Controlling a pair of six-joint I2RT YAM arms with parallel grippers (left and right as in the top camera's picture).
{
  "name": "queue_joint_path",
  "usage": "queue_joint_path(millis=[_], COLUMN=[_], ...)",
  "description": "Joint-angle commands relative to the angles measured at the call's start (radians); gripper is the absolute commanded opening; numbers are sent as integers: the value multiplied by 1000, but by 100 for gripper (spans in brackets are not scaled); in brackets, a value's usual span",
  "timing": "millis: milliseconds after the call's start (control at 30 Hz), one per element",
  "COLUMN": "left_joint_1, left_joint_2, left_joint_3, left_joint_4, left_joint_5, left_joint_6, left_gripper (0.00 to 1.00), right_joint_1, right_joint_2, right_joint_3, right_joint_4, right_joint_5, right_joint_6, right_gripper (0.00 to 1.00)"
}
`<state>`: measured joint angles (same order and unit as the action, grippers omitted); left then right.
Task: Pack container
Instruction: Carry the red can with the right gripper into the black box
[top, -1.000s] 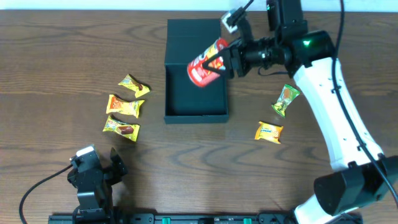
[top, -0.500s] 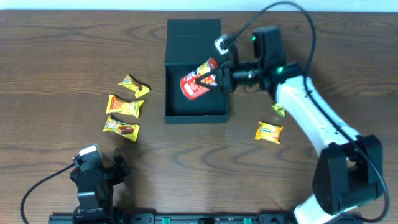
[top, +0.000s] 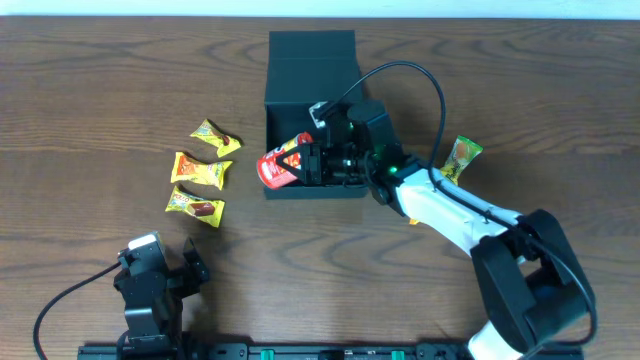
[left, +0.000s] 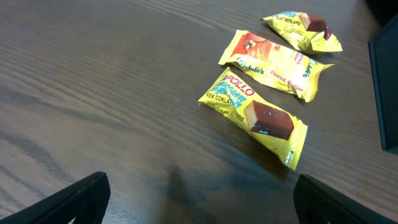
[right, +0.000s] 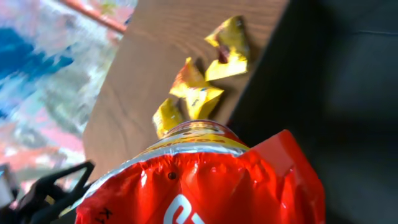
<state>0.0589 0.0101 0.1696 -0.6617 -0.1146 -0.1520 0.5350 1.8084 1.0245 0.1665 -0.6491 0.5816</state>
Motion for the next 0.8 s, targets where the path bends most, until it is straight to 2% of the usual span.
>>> queue_joint_path(millis=[0, 167, 400, 467, 533, 600, 767], left_joint_1=[6, 6, 6, 6, 6, 6, 6], left_joint_2=[-6, -6, -6, -6, -6, -6, -6], left_joint_3=[-8, -8, -8, -8, -8, -8, -8], left_joint_4=[0, 0, 0, 0, 0, 0, 0], left_joint_5=[4, 4, 4, 4, 4, 5, 5], left_joint_6=[13, 13, 14, 14, 13, 13, 13], left_gripper=[96, 95, 95, 95, 96, 95, 96], right_joint_1=[-6, -24, -26, -26, -26, -26, -26], right_joint_2=[48, 50, 51, 51, 51, 51, 51], right_joint_3=[-2, -2, -2, -2, -2, -2, -2], right_joint_4=[16, 98, -11, -25, -25, -26, -29], right_joint_5=[50, 16, 51, 62, 63, 63, 63], right_joint_6=[51, 130, 185, 185, 185, 185, 185], right_gripper=[47, 49, 47, 50, 54, 69, 86])
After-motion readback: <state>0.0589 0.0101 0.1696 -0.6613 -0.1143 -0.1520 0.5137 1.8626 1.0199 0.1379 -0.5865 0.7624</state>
